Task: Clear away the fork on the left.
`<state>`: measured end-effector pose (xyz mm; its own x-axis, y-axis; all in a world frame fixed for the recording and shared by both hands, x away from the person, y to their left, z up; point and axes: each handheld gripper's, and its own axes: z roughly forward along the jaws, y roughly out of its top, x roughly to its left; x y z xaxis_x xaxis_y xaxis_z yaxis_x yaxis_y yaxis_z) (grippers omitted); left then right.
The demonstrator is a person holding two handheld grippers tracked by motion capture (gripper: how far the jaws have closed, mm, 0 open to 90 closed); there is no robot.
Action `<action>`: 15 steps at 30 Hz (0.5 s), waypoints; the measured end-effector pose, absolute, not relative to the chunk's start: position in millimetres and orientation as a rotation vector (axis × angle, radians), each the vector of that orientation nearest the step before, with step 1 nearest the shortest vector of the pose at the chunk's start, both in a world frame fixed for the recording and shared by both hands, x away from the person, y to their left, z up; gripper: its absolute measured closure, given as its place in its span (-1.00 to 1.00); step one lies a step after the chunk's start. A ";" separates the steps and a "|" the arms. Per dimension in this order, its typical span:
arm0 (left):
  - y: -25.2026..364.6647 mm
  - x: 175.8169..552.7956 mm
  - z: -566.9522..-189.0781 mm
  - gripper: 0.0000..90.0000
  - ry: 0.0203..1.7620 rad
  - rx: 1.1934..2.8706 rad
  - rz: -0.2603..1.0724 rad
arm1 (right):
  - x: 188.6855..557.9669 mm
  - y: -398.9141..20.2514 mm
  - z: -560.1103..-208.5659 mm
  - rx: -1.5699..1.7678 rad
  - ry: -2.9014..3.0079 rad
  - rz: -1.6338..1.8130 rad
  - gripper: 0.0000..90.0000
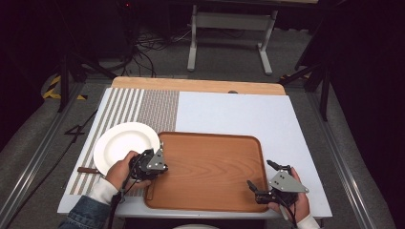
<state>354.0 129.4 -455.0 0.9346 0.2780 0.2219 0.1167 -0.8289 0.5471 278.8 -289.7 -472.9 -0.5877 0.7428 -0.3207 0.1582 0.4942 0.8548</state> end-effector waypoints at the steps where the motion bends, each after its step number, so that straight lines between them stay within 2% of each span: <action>1: 129.4 354.0 -455.0 0.89 0.281 2.542 0.397 | 278.8 -289.7 -472.9 0.739 2.041 1.071 -0.84; 10: 124.5 346.8 -447.3 0.90 0.198 2.419 0.480 | 278.3 -289.3 -472.7 0.733 2.043 1.071 -0.84; 15: 121.8 346.8 -446.9 0.82 0.187 2.397 0.501 | 278.2 -288.4 -472.6 0.733 2.046 1.073 -0.84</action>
